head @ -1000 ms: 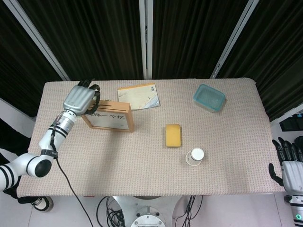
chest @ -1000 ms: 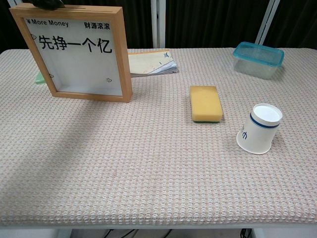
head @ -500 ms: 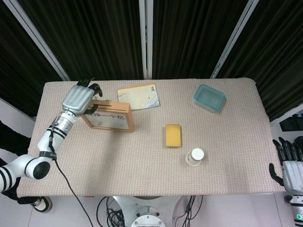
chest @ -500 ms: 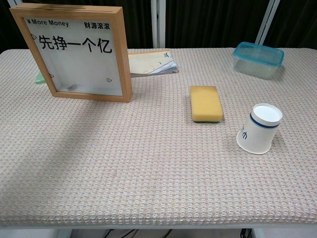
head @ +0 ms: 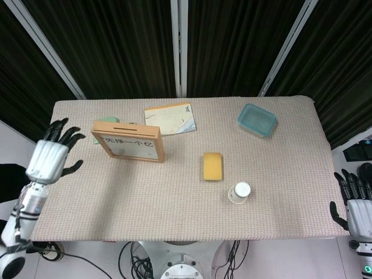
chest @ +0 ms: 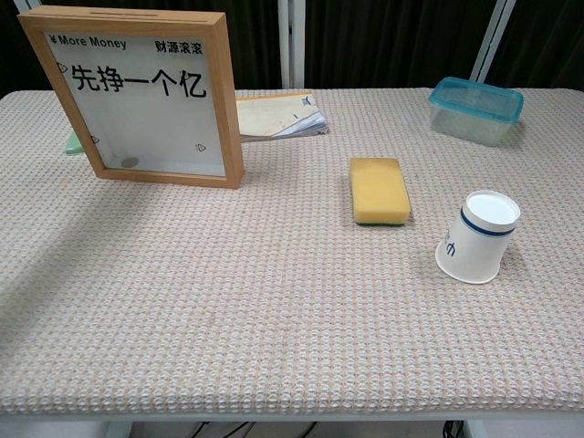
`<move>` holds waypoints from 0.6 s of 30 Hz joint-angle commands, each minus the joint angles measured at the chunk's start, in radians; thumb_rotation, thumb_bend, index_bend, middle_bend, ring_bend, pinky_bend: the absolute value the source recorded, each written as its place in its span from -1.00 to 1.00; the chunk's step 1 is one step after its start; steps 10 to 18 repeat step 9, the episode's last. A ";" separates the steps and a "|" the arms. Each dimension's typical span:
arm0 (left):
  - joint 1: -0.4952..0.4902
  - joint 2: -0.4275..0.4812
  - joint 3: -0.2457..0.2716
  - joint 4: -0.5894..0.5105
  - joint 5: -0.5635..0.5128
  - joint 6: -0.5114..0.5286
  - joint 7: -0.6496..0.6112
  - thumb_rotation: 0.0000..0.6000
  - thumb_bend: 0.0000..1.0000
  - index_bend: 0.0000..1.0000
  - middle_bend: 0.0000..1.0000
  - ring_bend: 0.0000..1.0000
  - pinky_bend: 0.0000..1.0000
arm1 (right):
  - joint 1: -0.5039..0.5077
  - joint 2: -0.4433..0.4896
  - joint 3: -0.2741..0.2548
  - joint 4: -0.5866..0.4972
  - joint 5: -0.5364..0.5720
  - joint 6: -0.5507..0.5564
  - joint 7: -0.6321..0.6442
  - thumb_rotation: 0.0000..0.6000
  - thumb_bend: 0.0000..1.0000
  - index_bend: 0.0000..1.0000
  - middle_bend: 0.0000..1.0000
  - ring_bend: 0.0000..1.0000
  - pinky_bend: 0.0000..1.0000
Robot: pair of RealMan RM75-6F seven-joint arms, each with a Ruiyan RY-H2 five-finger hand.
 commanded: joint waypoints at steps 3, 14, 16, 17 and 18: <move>0.224 -0.079 0.133 0.159 0.092 0.150 -0.092 1.00 -0.67 -0.54 -0.71 -1.00 -0.81 | -0.002 -0.014 -0.011 0.002 -0.015 0.005 -0.024 1.00 -0.09 -1.00 -1.00 -1.00 -1.00; 0.279 -0.103 0.136 0.237 0.093 0.147 -0.158 1.00 -0.67 -0.56 -0.71 -1.00 -0.81 | -0.003 -0.023 -0.013 0.003 -0.016 0.003 -0.034 1.00 -0.09 -1.00 -1.00 -1.00 -1.00; 0.279 -0.103 0.136 0.237 0.093 0.147 -0.158 1.00 -0.67 -0.56 -0.71 -1.00 -0.81 | -0.003 -0.023 -0.013 0.003 -0.016 0.003 -0.034 1.00 -0.09 -1.00 -1.00 -1.00 -1.00; 0.279 -0.103 0.136 0.237 0.093 0.147 -0.158 1.00 -0.67 -0.56 -0.71 -1.00 -0.81 | -0.003 -0.023 -0.013 0.003 -0.016 0.003 -0.034 1.00 -0.09 -1.00 -1.00 -1.00 -1.00; 0.279 -0.103 0.136 0.237 0.093 0.147 -0.158 1.00 -0.67 -0.56 -0.71 -1.00 -0.81 | -0.003 -0.023 -0.013 0.003 -0.016 0.003 -0.034 1.00 -0.09 -1.00 -1.00 -1.00 -1.00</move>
